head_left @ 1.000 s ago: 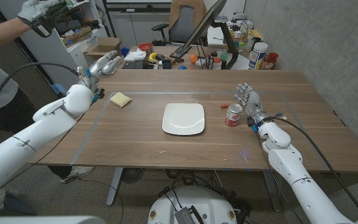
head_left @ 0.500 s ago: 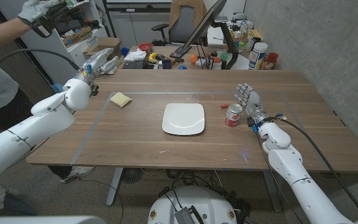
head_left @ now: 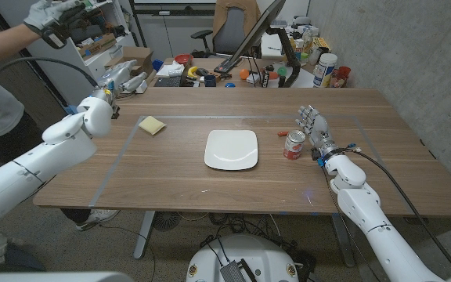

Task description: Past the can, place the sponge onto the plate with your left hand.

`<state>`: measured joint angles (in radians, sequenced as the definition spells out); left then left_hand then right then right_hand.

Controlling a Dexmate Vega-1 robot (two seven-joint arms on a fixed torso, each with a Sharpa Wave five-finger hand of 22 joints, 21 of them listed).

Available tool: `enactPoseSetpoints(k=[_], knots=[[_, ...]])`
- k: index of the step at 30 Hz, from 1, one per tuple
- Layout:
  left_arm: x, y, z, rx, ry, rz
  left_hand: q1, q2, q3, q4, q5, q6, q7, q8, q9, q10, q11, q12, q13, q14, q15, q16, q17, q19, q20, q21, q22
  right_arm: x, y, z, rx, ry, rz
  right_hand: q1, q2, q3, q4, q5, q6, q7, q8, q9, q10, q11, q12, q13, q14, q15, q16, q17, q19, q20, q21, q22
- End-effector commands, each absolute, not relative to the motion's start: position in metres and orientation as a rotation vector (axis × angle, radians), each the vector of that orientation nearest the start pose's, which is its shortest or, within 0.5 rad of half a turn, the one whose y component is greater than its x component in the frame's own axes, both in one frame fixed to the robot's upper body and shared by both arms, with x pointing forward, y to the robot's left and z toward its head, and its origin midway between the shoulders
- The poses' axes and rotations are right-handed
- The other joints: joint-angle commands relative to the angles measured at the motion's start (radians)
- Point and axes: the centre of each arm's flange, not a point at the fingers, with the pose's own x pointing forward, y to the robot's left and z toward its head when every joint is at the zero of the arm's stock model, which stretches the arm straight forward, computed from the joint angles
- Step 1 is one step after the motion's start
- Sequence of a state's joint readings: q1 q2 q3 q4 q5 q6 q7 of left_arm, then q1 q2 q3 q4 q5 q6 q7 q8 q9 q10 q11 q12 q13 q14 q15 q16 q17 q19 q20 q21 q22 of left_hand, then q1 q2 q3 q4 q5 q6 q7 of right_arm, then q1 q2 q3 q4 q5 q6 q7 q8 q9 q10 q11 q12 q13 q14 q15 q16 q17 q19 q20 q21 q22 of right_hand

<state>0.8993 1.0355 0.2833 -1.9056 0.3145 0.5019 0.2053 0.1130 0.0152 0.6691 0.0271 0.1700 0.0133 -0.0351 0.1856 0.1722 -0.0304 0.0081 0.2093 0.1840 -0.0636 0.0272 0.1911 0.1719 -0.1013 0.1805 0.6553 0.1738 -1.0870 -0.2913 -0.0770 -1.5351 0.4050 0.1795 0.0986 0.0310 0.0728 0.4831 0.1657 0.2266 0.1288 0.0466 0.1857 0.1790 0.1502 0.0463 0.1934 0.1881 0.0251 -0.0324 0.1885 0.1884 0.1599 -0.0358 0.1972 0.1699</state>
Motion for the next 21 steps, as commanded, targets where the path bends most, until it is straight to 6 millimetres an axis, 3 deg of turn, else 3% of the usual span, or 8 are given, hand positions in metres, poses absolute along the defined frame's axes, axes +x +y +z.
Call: enactPoseSetpoints(k=[1,5,21], knots=[[0.547,0.390,0.115,1.225,-0.432,0.651,0.008,-0.056,-0.026,-0.043,0.000,0.016,-0.033,0.005,0.003,0.027,0.000,0.009,0.001,0.047,0.000,0.011,0.000,0.042,0.025,-0.012,-0.002,0.609,-0.280,-0.064,0.077,-0.612,0.184,0.001,0.085,0.007,0.002,0.008,0.005,0.000,0.007,0.004,0.010,0.000,0.007,0.004,0.011,-0.006,0.007,0.002,0.012,-0.069,0.007,0.005],[0.554,0.390,0.113,1.214,-0.414,0.622,0.010,-0.082,-0.040,-0.060,0.001,0.016,-0.040,0.001,0.003,0.036,0.000,0.009,0.001,0.074,0.006,0.015,0.001,0.061,0.029,-0.021,-0.005,0.610,-0.277,-0.063,0.070,-0.617,0.202,0.001,0.085,0.007,0.001,0.008,0.006,0.001,0.007,0.004,0.010,0.001,0.006,0.004,0.011,-0.005,0.007,0.002,0.013,-0.068,0.007,0.005],[0.585,0.384,0.116,1.275,-0.321,0.599,0.033,-0.089,-0.043,-0.087,0.005,0.000,-0.054,-0.004,0.003,0.022,-0.008,-0.001,0.002,0.055,0.011,0.000,0.001,0.055,0.034,-0.051,-0.007,0.608,-0.273,-0.055,0.036,-0.640,0.223,0.001,0.082,0.006,0.001,0.008,0.008,0.001,0.007,0.004,0.014,0.006,0.007,0.004,0.013,-0.003,0.007,0.002,0.014,-0.066,0.007,0.005]])
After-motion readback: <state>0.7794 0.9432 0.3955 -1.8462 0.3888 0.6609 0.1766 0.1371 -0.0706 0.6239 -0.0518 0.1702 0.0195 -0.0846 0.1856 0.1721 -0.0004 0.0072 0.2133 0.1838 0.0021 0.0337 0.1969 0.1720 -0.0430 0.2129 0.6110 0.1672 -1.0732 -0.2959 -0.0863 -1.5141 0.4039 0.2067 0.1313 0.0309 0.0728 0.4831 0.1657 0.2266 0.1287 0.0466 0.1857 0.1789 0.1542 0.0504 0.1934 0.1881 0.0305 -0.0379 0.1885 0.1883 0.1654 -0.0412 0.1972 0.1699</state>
